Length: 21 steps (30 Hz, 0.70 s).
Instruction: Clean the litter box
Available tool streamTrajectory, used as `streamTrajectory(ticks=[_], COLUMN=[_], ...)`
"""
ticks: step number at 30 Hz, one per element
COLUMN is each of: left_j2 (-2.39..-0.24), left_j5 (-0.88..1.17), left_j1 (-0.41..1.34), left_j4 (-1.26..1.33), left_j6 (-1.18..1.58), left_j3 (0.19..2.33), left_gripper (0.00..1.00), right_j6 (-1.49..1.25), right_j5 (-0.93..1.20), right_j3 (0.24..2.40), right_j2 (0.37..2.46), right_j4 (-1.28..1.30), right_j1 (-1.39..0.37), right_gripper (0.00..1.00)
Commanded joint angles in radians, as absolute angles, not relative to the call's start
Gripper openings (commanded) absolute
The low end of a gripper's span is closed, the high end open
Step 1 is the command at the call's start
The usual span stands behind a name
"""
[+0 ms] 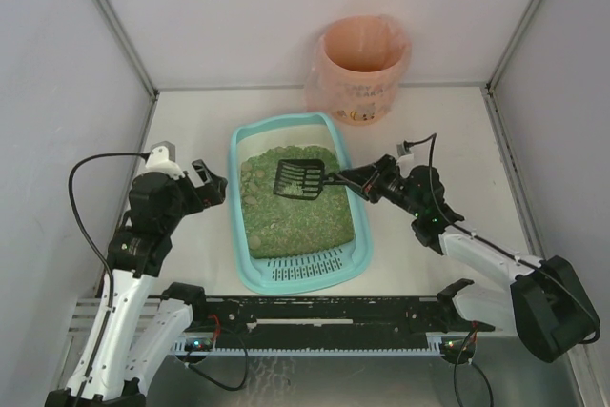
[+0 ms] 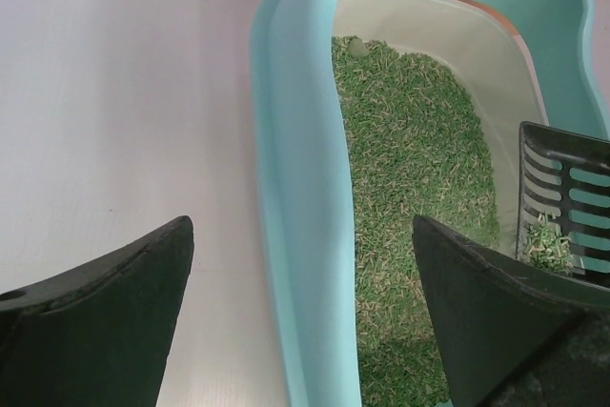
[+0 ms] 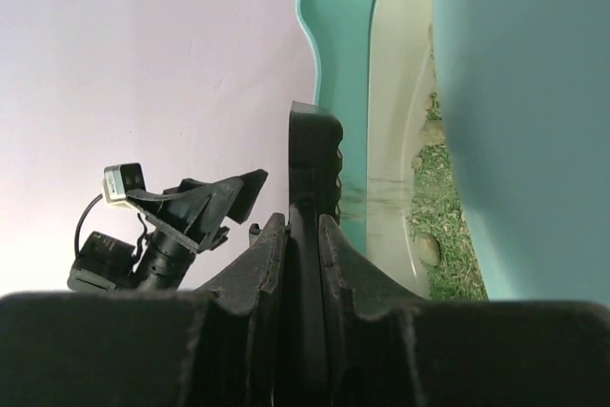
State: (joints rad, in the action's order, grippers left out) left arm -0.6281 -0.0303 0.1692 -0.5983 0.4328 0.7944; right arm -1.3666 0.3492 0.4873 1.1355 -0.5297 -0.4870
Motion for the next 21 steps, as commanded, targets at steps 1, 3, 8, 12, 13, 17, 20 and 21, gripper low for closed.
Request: streamTrajectory(ticks=[1, 3, 8, 12, 13, 17, 20, 21], left_j2=[-0.635, -0.637, -0.642, -0.625, -0.622, -0.621, -0.625, -0.629], left_j5=[-0.027, -0.035, -0.01, 0.022, 0.026, 0.044, 0.048, 0.046], left_j1=[0.161, 0.161, 0.162, 0.161, 0.162, 0.162, 0.162, 0.162], left_j4=[-0.565, -0.568, -0.567, -0.555, -0.55, -0.54, -0.545, -0.549], left_j6=[0.395, 0.393, 0.391, 0.374, 0.37, 0.364, 0.361, 0.361], left_j3=[0.798, 0.798, 0.79, 0.77, 0.767, 0.764, 0.758, 0.758], left_gripper=[1.0, 1.0, 1.0, 1.0, 1.0, 1.0, 1.0, 1.0], right_j6=[-1.393, -1.331, -1.239, -1.045, -0.984, -0.74, -0.617, -0.606], right_j5=[0.305, 0.344, 0.323, 0.249, 0.243, 0.082, 0.009, -0.026], right_j3=[0.462, 0.507, 0.536, 0.572, 0.584, 0.624, 0.686, 0.714], right_j2=[1.092, 1.108, 1.101, 1.071, 1.072, 1.057, 1.074, 1.088], right_j4=[-0.581, -0.603, -0.51, -0.445, -0.434, -0.313, -0.203, -0.158], right_j1=[-0.466, -0.504, -0.501, -0.571, -0.587, -0.659, -0.695, -0.707], right_gripper=[0.0, 0.0, 0.0, 0.0, 0.0, 0.0, 0.0, 0.0])
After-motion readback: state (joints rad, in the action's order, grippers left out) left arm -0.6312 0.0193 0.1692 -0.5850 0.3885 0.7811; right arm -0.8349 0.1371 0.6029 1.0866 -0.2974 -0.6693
